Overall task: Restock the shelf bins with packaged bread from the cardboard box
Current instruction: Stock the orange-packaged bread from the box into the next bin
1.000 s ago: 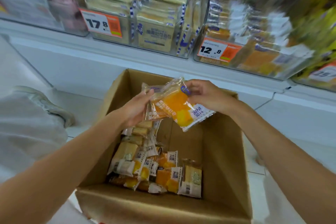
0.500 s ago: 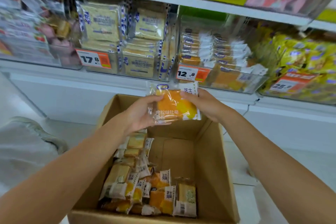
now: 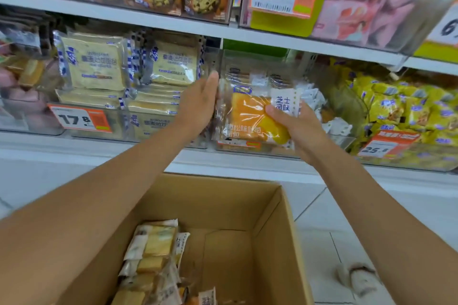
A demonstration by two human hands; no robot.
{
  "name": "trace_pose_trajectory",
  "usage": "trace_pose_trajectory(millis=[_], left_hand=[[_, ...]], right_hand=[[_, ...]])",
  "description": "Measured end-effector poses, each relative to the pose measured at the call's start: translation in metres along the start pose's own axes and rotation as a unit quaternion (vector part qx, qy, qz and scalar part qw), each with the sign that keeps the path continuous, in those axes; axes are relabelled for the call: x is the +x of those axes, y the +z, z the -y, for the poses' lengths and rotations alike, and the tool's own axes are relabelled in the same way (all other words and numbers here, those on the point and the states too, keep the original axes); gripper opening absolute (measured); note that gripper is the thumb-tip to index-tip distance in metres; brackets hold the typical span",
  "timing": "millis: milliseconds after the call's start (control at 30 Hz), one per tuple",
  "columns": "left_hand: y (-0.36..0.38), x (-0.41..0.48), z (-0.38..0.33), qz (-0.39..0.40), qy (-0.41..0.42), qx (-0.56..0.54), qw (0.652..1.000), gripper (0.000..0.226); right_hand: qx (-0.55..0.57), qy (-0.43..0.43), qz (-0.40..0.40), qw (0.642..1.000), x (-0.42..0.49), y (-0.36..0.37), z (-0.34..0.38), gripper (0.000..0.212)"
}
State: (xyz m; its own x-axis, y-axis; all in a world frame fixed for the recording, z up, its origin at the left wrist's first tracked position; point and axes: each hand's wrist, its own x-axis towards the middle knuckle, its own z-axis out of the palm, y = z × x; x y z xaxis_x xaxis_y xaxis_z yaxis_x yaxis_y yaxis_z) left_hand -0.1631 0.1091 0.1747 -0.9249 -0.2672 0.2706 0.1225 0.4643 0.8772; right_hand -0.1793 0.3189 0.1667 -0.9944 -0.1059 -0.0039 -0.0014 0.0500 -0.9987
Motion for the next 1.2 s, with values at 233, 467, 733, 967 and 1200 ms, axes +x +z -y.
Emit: trace_pose_trajectory(millis=[233, 467, 733, 967, 1200], left_hand=[[0.007, 0.084, 0.032, 0.079, 0.041, 0.128, 0.988, 0.053], [0.013, 0.095, 0.054, 0.081, 0.054, 0.04, 0.994, 0.043], [0.018, 0.1, 0.064, 0.075, 0.052, 0.007, 0.996, 0.056], [0.017, 0.097, 0.062, 0.069, 0.061, 0.022, 0.995, 0.055], [0.016, 0.095, 0.059, 0.064, 0.066, 0.046, 0.995, 0.056]], right_hand=[[-0.04, -0.036, -0.069, 0.996, 0.114, -0.008, 0.017, 0.06], [-0.158, -0.103, -0.14, 0.972, 0.211, 0.015, 0.025, 0.116], [-0.218, -0.165, -0.139, 0.952, 0.27, 0.038, -0.003, 0.079], [-0.56, -0.317, -0.13, 0.754, 0.229, 0.039, -0.002, 0.106], [-0.615, -0.306, -0.043, 0.726, 0.248, 0.051, -0.011, 0.091]])
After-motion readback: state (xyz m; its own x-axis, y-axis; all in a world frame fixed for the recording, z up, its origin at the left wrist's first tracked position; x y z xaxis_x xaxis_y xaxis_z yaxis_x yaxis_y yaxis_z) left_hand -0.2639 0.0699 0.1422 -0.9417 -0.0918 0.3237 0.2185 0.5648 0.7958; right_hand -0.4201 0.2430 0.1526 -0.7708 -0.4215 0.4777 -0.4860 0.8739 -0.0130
